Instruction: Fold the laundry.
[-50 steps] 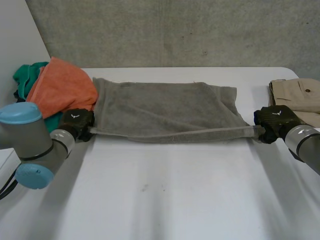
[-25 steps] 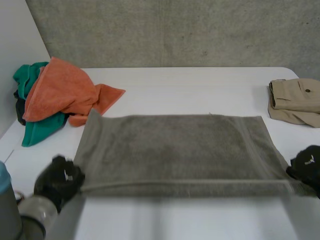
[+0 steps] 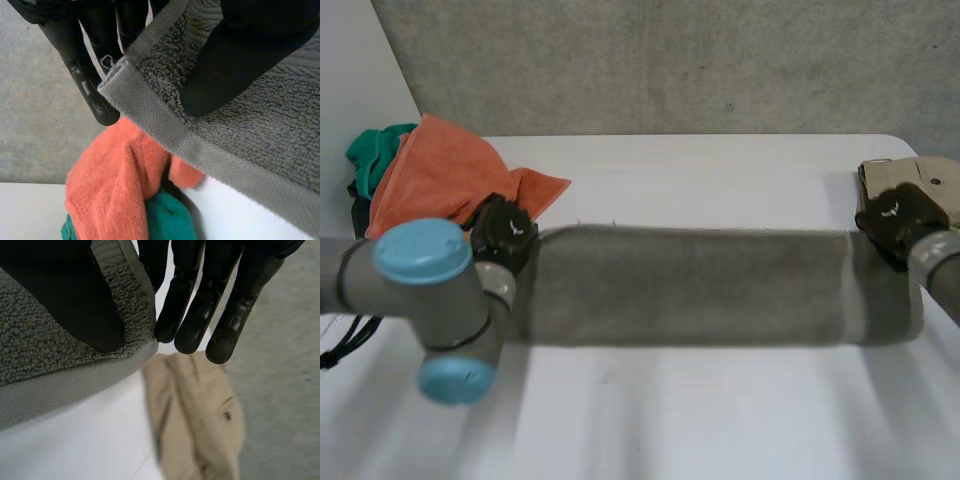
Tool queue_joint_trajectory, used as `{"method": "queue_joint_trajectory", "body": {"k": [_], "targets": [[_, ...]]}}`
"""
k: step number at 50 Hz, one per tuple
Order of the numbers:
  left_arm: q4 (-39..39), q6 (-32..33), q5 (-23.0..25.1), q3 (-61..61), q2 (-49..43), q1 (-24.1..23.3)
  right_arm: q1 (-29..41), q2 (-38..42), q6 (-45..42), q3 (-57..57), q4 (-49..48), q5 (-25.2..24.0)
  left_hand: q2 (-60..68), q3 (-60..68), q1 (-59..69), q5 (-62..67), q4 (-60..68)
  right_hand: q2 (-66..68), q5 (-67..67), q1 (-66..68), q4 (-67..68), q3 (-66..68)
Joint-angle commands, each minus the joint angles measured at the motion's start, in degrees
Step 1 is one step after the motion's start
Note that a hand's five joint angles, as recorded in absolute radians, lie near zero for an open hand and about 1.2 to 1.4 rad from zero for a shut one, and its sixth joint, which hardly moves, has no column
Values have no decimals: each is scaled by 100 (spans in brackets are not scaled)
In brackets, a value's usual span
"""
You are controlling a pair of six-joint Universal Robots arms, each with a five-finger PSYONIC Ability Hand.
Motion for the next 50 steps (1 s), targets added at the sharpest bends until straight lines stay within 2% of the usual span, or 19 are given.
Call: {"method": "queue_joint_trajectory", "body": {"k": [1,4,5,6,7,8,12,16,21,25,28,29,31,39,43,45,46,47,50], "targets": [[37,44,-7,1599,-1326,78,274,1237,-106,-1078,-864,418,1128,1163,1468,1266,1115,1157,1372,1901,1159,1191],[37,44,-7,2047,-1695,69,327,1642,-80,-1473,-1057,444,1128,1163,1468,1266,1115,1157,1372,1901,1159,1191],[37,44,-7,2127,-1757,69,353,1729,-80,-1552,-1110,462,564,599,904,702,552,1157,1372,1901,1159,1191],[37,44,-16,2188,-1801,69,423,1887,-89,-1666,-1197,557,-690,-656,-350,-552,-703,-3766,-3551,-3022,-3764,-3733],[54,52,-42,2241,-1854,52,459,1941,-80,-1702,-1216,628,-4300,-4266,-3960,-4162,-4313,-5843,-5628,-5099,-5841,-5809],[81,44,-42,2259,-1863,8,502,1967,-71,-1711,-1268,707,-5785,-5750,-5445,-5647,-5798,-5843,-5628,-5099,-5841,-5809],[388,35,-86,2172,-1732,-71,652,1819,165,-1615,-1313,1068,-5872,-5837,-5532,-5734,-5885,-5843,-5628,-5099,-5841,-5809],[599,9,-104,1751,-1257,-142,573,1213,815,-1185,-1304,911,-5872,-5837,-5532,-5734,-5885,-5843,-5628,-5099,-5841,-5809],[661,-27,-113,1118,-747,-115,345,264,1545,-579,-1085,235,-5872,-5837,-5532,-5734,-5885,-5843,-5628,-5099,-5841,-5809],[626,-44,-104,450,-299,-89,-93,-342,1792,36,-148,-564,-5872,-5837,-5532,-5734,-5885,-5843,-5628,-5099,-5841,-5809],[661,-88,-78,-112,105,-80,-349,-440,1801,265,364,-908,-5872,-5837,-5532,-5734,-5885,-5769,-5554,-5025,-5767,-5735],[661,-97,-69,-227,176,-89,-506,-441,1775,414,714,-1197,-5872,-5837,-5532,-5734,-5885,-5334,-5119,-4590,-5332,-5301],[679,-219,-51,-579,395,-115,-656,-441,1757,634,989,-1426,-5872,-5837,-5532,-5734,-5885,-4945,-4730,-4201,-4943,-4912],[687,-633,-51,-773,484,-142,-833,-222,1739,890,446,-1577,-5872,-5837,-5532,-5734,-5885,-4372,-4157,-3628,-4370,-4339],[687,-651,-51,-764,484,-133,-842,183,1722,855,15,-1569,-5867,-5833,-5527,-5729,-5880,-3315,-3100,-2570,-3313,-3281],[687,-651,-60,-773,501,-133,-842,350,1722,794,-178,-1560,-5867,-5833,-5527,-5729,-5880,-1870,-1656,-1126,-1869,-1837],[687,-659,-60,-782,519,-133,-851,394,1713,767,-231,-1542,-5867,-5833,-5527,-5729,-5880,-649,-434,95,-647,-616],[687,-659,-60,-782,536,-133,-886,429,1696,732,-318,-1499,-5867,-5833,-5527,-5729,-5880,1139,1354,1883,1141,1172],[687,-659,-69,-790,598,-142,-1000,377,1661,758,-407,-1367,-5867,-5833,-5527,-5729,-5880,1157,1372,1901,1159,1191]]}}
